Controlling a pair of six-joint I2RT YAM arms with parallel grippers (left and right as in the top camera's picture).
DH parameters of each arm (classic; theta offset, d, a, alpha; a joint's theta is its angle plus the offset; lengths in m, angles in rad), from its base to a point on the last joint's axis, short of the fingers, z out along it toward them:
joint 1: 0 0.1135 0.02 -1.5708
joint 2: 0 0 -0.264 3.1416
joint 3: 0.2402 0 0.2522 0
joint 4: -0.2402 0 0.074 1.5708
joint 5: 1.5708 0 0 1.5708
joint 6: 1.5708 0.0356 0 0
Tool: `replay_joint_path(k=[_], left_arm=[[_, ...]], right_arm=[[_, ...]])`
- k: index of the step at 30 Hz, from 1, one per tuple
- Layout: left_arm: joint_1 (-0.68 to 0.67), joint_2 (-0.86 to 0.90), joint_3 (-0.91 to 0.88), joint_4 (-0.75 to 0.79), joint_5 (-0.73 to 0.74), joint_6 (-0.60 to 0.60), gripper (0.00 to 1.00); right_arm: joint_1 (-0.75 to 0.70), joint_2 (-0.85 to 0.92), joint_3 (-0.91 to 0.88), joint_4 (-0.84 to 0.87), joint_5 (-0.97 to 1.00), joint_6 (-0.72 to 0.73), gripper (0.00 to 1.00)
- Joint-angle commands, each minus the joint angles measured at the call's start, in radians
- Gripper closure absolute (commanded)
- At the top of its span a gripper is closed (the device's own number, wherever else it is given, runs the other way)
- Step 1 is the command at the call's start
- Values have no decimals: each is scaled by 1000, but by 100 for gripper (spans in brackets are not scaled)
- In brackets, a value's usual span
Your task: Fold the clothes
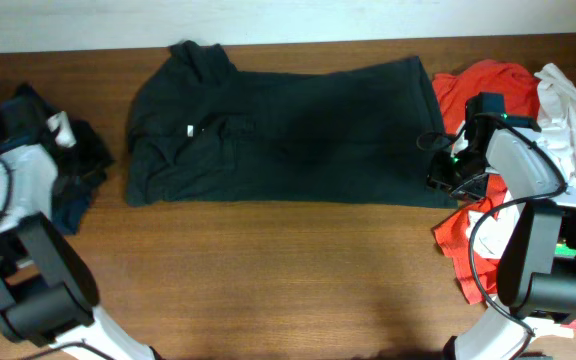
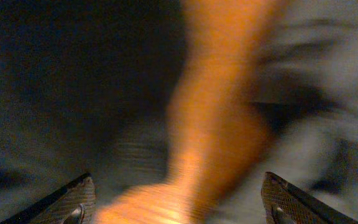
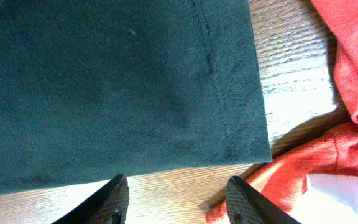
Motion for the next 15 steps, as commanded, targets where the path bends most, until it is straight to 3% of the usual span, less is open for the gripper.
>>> replay_joint_path(k=[1,7,11,15], left_arm=[[-130,-120,31,-30,2,29,15],[-275,-39,-69,-18,21,30,15],[-317,75,-75,25,107,48,15],[-319,138,-77,-3,67,48,15]], right_arm=[[-7,-25,13,29,-2,5,45],[-6,-3,13,124,-2,5,45],[-6,48,-3,150,-5,-19,45],[-6,55,-10,154,-4,-82,45]])
